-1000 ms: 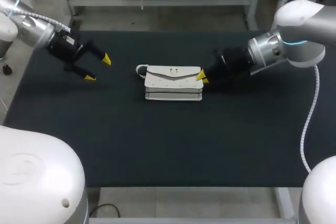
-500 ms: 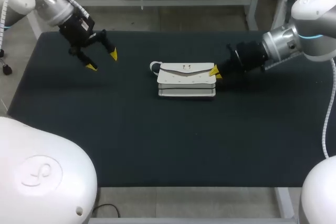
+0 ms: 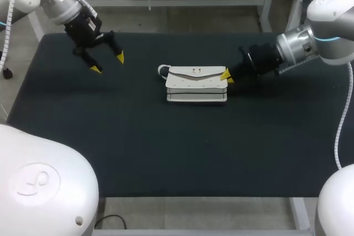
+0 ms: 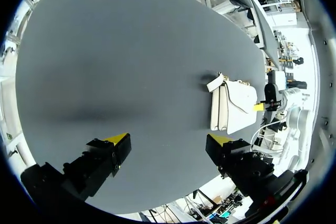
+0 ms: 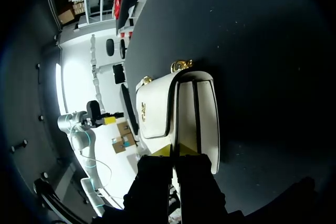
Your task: Pick up the bag, open it, inspect its contents, close it, and place it on the opposite side
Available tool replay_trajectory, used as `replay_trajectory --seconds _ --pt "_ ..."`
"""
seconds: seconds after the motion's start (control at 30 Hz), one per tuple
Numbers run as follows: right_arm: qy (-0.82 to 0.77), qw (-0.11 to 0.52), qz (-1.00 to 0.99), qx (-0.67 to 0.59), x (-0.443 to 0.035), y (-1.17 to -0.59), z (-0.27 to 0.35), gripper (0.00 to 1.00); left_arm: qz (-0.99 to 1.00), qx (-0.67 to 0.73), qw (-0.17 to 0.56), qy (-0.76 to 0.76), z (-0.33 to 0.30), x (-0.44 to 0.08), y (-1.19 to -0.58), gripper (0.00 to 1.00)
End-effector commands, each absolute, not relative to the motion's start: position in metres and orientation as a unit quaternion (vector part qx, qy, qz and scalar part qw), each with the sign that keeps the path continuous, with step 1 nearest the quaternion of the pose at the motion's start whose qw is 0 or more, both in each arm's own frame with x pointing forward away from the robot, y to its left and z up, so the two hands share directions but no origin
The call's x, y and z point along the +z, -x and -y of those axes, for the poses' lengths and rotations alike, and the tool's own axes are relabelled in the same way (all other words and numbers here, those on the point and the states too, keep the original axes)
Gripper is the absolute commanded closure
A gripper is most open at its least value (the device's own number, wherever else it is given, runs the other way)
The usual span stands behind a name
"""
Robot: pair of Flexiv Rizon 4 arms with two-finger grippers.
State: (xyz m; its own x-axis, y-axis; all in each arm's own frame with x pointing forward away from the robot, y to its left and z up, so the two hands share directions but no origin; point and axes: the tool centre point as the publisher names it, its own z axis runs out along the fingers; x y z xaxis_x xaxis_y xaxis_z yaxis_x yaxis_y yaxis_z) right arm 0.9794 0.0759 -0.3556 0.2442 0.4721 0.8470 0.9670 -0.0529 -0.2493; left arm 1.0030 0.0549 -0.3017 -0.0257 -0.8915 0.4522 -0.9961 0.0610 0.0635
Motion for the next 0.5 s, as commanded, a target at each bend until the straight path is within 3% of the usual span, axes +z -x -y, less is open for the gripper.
replay_trajectory --seconds 0.03,0.5 --pt "0.660 0.426 0.544 -0.294 -0.356 -0.986 -0.064 1.00 0.711 0.128 0.180 -0.667 -0.058 -0.295 -1.005 0.00" --pt "0.631 0.412 0.578 -0.314 -0.357 -1.031 0.036 1.00 0.705 0.115 0.155 -0.683 -0.080 -0.297 -1.021 0.00"
